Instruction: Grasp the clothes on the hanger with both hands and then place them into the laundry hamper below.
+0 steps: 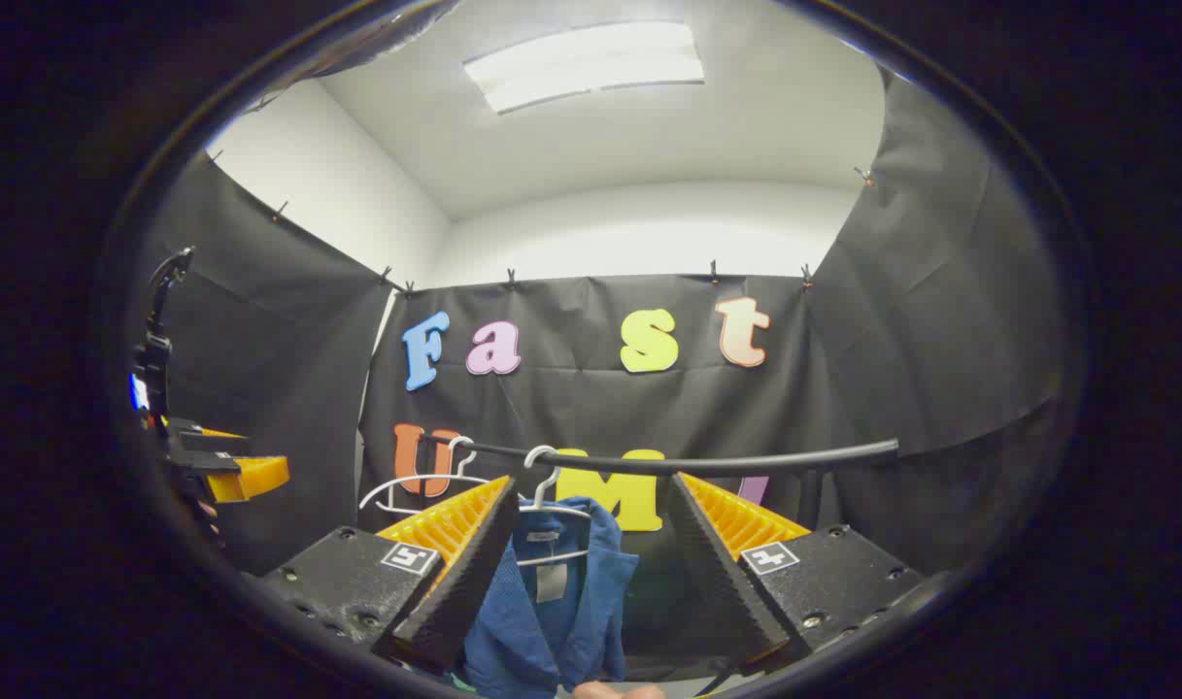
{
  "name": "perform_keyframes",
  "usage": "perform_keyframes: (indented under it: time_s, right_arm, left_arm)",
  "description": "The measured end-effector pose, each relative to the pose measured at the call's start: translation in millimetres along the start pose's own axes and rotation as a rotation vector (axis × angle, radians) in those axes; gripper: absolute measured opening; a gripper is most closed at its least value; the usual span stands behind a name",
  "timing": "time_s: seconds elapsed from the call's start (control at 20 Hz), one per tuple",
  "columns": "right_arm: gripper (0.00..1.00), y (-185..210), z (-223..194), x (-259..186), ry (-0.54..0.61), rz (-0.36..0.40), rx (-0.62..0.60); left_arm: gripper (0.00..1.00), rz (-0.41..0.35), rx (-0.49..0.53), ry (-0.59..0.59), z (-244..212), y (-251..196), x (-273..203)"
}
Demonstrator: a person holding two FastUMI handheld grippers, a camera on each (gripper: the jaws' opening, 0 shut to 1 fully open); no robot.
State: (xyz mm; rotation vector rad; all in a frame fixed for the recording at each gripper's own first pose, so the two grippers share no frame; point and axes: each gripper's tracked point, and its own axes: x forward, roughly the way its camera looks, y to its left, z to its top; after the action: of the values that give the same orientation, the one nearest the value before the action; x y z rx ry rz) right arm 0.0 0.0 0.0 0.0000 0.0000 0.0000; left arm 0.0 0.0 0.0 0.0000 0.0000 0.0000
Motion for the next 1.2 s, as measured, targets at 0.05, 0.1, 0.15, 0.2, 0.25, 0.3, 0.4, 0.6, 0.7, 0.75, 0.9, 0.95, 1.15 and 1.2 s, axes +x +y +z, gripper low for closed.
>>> perform_keyframes:
  time_s: [0.05,0.1,0.15,0.2,0.25,0.3,0.4,0.6,0.7,0.75,0.9,0.95,1.15,1.2]
  right_arm:
    - [0.99,-3,1,1,-0.005,0.003,-0.004]
    - [0.99,-5,0,2,-0.006,0.006,-0.007]
    - [0.98,-8,-2,3,0.000,0.010,-0.012]
    - [0.99,-10,-6,5,0.008,0.010,-0.015]
    - [0.98,-13,-9,6,0.018,0.007,-0.019]
    - [0.98,-17,-11,6,0.026,0.007,-0.019]
    - [0.98,-26,-15,6,0.038,0.000,-0.022]
    - [0.98,-39,-17,11,0.039,-0.012,-0.035]
    - [0.98,-45,-15,10,0.040,-0.006,-0.041]
    - [0.99,-45,-14,10,0.036,0.002,-0.039]
    - [0.98,-48,-16,11,0.036,0.012,-0.039]
    - [0.99,-49,-18,11,0.039,0.017,-0.042]
    - [0.98,-57,-24,7,0.050,0.044,-0.047]
    - [0.98,-61,-26,5,0.053,0.049,-0.042]
  left_arm:
    - [0.99,0.004,0.006,0.011,-1,-3,-1]
    - [0.99,0.011,0.011,0.016,-1,-5,-2]
    - [0.99,0.014,0.012,0.018,0,-8,-3]
    - [0.99,0.015,0.012,0.015,1,-13,-4]
    - [0.99,0.016,0.015,0.014,2,-17,-5]
    - [0.99,0.016,0.018,0.012,2,-22,-6]
    - [0.99,0.017,0.035,0.012,3,-31,-7]
    - [0.98,0.056,0.050,-0.007,8,-34,-9]
    - [0.98,0.059,0.031,-0.006,9,-39,-10]
    - [0.99,0.053,0.022,-0.004,10,-44,-9]
    - [1.00,0.034,0.029,-0.004,6,-59,-11]
    - [1.00,0.044,0.038,0.012,0,-62,-12]
    - [0.97,0.024,0.010,0.038,-9,-96,-15]
    - [1.00,0.016,0.007,0.037,-8,-107,-15]
